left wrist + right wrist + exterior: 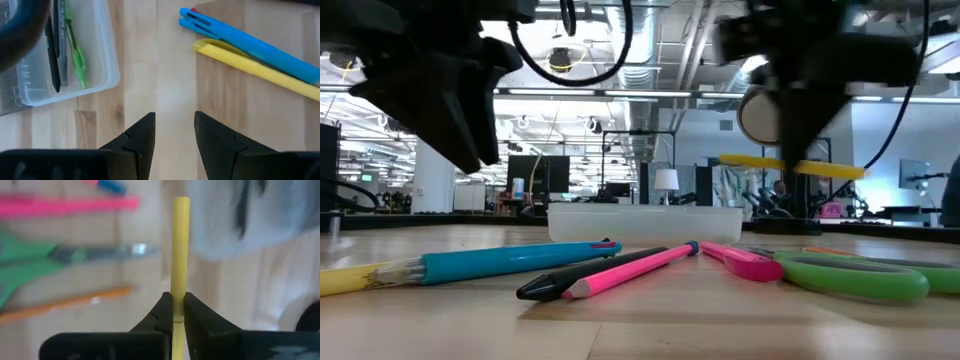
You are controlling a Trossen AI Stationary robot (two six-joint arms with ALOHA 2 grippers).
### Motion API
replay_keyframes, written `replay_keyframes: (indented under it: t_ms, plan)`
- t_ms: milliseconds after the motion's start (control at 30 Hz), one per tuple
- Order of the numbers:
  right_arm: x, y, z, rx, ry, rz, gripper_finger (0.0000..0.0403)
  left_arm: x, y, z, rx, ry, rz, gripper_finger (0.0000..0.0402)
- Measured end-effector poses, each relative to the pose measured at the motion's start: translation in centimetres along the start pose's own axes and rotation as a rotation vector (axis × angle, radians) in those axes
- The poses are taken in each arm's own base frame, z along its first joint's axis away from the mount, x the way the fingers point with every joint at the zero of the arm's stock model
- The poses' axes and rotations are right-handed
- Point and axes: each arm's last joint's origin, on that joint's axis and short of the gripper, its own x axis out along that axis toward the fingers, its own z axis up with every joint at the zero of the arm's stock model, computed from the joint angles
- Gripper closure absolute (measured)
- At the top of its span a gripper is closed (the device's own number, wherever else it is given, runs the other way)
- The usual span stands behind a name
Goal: Pick & place school supplies into a supply box
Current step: Put the right yellow pen into the transparent supply box
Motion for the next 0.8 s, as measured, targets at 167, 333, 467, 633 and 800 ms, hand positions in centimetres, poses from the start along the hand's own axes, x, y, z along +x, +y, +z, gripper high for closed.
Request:
replay_keyframes:
  t_ms: [167,333,467,633,800]
  plan:
    - [1.0,-3.8,2.7,-0.029,-0.115,0.016,0.0390,-0.6,-1.0,-0.5,-0.001,-0.029,0.014,0.0269]
    - [2.2,-7.7,4.5,-0.020,-0.210,0.042,0.0390,-1.1,-1.8,-1.0,-0.010,-0.040,0.005,0.0269]
    - [3.0,-10.2,5.2,-0.005,-0.260,0.090,0.0391,-1.5,-2.3,-1.4,-0.023,-0.045,0.015,0.0269]
    - [3.6,-12.3,5.7,0.027,-0.313,0.169,0.0388,-1.9,-2.8,-1.7,-0.039,-0.064,0.028,0.0269]
    - [3.7,-13.1,5.9,0.050,-0.349,0.213,0.0382,-2.0,-2.9,-1.9,-0.052,-0.067,0.024,0.0269]
